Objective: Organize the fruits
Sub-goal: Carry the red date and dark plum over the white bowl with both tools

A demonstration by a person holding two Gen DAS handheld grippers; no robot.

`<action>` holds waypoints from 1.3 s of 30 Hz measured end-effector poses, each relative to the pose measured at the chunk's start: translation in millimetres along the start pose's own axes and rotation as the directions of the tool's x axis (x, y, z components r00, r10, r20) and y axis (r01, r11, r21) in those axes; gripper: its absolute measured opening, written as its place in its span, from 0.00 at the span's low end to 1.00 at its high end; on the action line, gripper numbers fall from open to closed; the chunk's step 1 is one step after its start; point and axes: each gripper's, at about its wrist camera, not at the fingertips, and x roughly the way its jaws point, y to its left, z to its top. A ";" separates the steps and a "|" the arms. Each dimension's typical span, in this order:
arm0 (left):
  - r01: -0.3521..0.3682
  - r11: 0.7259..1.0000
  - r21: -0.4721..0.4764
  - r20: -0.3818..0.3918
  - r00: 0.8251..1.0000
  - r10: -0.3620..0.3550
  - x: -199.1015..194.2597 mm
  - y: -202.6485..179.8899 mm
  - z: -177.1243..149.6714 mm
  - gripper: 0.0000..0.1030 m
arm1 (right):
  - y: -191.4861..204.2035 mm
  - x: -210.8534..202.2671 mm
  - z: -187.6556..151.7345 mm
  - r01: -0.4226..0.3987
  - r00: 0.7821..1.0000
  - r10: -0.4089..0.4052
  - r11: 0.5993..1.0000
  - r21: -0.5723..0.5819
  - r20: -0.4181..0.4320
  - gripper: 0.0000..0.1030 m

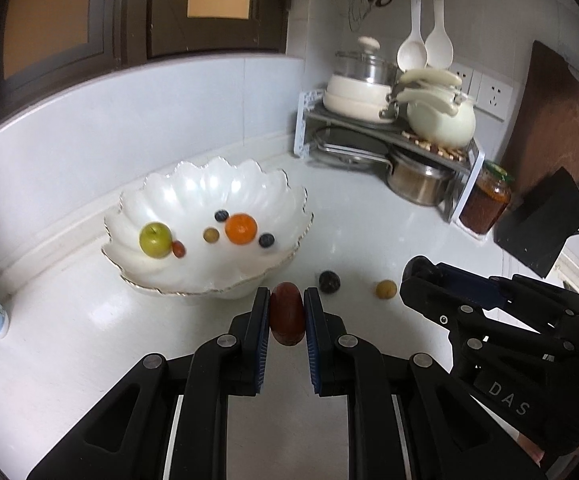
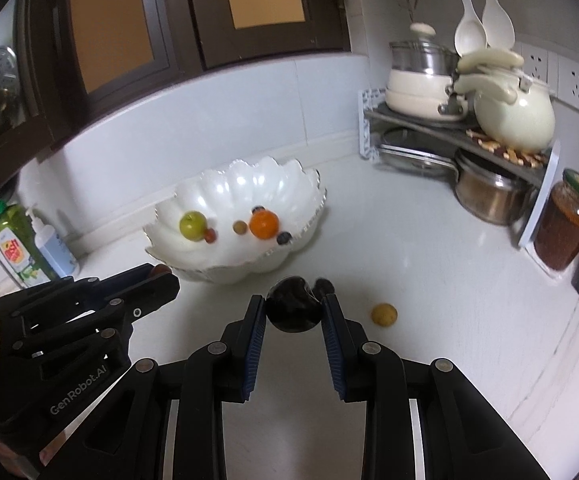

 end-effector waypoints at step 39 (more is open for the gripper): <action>-0.120 0.992 -0.050 0.094 0.988 0.124 22.5 67.6 74.5 0.17 | 39.6 62.7 94.3 -0.006 0.995 0.010 0.999 -0.041 0.100 0.29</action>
